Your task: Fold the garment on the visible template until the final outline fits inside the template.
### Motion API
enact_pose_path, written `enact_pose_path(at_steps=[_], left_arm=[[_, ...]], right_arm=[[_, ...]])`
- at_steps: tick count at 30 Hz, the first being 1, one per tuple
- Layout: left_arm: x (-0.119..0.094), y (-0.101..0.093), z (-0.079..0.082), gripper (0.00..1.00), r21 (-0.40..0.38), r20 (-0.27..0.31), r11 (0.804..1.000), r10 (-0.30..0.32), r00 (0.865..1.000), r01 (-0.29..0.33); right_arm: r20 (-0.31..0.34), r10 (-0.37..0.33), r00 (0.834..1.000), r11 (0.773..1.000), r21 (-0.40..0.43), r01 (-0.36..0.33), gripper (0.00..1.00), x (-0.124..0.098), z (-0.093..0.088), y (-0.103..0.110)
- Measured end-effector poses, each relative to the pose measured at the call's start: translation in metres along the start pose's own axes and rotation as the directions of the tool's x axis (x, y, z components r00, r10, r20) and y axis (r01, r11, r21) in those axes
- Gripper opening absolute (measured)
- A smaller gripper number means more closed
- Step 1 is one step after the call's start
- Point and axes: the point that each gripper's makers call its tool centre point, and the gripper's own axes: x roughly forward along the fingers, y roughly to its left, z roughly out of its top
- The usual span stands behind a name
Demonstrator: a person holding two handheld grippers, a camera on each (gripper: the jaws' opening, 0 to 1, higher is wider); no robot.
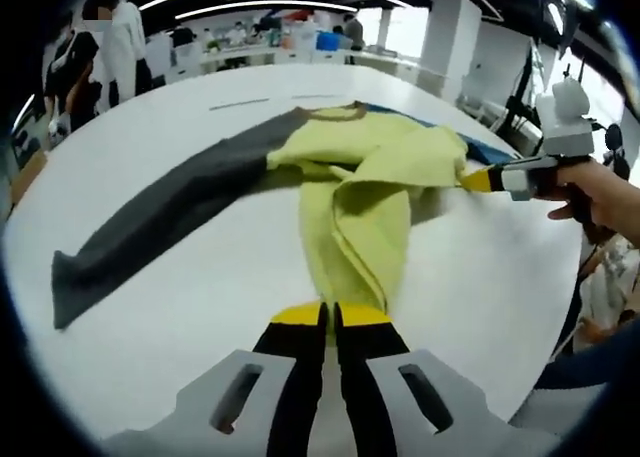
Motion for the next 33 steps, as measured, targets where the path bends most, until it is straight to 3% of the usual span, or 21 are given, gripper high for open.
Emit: enact_pose_path(at_steps=[8,23,26,28,33], left_arm=[[-0.008,0.004,-0.002,0.0,-0.028,0.012,0.999,0.017,1.0,-0.017],[-0.037,0.004,0.008,0.0,-0.034,0.063,0.999,0.033,0.997,-0.031],[-0.044,0.005,0.01,0.0,-0.072,0.081,0.997,0.037,0.996,-0.031],[-0.049,0.006,0.008,0.0,-0.099,0.09,0.995,0.042,0.995,-0.033],[-0.059,0.003,-0.001,0.0,-0.101,0.082,0.994,0.045,0.996,-0.036]], right_arm=[[0.032,0.026,0.999,0.998,-0.061,-0.024,0.0,-0.014,0.001,-0.004],[0.036,0.074,0.997,0.997,-0.037,-0.073,0.0,-0.047,-0.004,-0.013],[0.032,0.09,0.995,0.995,-0.053,-0.088,0.0,-0.054,-0.006,-0.015],[0.03,0.12,0.992,0.988,-0.097,-0.116,0.0,-0.059,-0.008,-0.014],[0.03,0.145,0.989,0.983,-0.114,-0.141,0.0,-0.075,-0.014,-0.017]])
